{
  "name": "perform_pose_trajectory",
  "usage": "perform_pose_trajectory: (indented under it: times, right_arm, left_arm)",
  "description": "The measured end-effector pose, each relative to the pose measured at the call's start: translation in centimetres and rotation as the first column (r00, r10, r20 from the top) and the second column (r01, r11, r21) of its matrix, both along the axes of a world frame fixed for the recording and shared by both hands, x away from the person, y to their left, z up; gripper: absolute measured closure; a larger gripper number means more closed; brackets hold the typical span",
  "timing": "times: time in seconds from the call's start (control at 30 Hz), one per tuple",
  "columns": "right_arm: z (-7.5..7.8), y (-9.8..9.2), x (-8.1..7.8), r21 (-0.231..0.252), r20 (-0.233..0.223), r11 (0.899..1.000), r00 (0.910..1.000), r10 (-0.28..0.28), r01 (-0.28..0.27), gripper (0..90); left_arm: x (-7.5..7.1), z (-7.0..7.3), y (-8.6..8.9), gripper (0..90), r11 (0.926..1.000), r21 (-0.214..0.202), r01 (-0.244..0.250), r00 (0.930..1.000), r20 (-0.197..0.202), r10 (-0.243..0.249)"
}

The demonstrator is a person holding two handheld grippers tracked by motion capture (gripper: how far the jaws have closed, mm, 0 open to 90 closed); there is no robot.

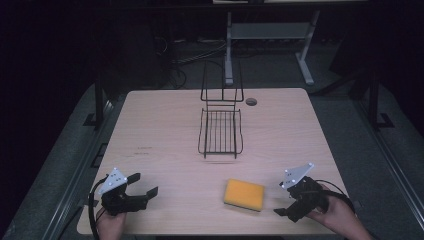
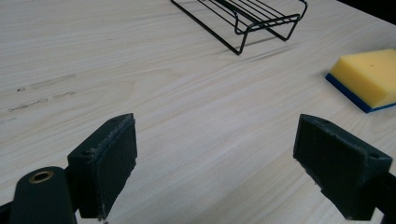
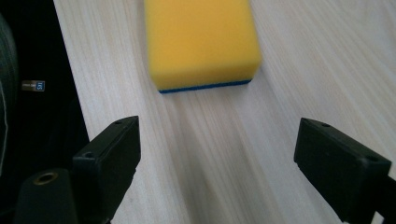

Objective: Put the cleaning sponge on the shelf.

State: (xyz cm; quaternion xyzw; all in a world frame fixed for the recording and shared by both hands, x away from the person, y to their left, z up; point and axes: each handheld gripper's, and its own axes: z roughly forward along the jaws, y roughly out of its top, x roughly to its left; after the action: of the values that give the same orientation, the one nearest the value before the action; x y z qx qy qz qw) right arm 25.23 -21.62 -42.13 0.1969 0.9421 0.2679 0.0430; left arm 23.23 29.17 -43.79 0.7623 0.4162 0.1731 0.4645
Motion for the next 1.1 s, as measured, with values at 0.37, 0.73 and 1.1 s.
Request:
perform_pose_trajectory:
  times: [0.37, 0.73, 1.1]
  right_arm:
    - [0.4, 1.1, 0.5, -0.008, 0.004, 1.0, 0.9997, 0.026, -0.026, 14.2]
    - [0.8, 3.3, 1.3, -0.018, 0.009, 0.997, 0.9973, 0.073, -0.073, 14.0]
    - [0.9, 5.2, 1.8, -0.02, 0.001, 0.994, 0.9937, 0.112, -0.112, 13.8]
  left_arm:
    - [0.0, 0.0, 0.0, 12.8, 1.0, -0.003, 0.001, 1.0, 0.001, -0.001]
    - [-0.1, 0.0, 0.1, 12.8, 0.9999, -0.011, -0.004, 1.0, 0.003, 0.004]
    - [-0.1, 0.1, 0.1, 12.8, 0.9999, -0.012, -0.001, 1.0, 0.003, 0.001]
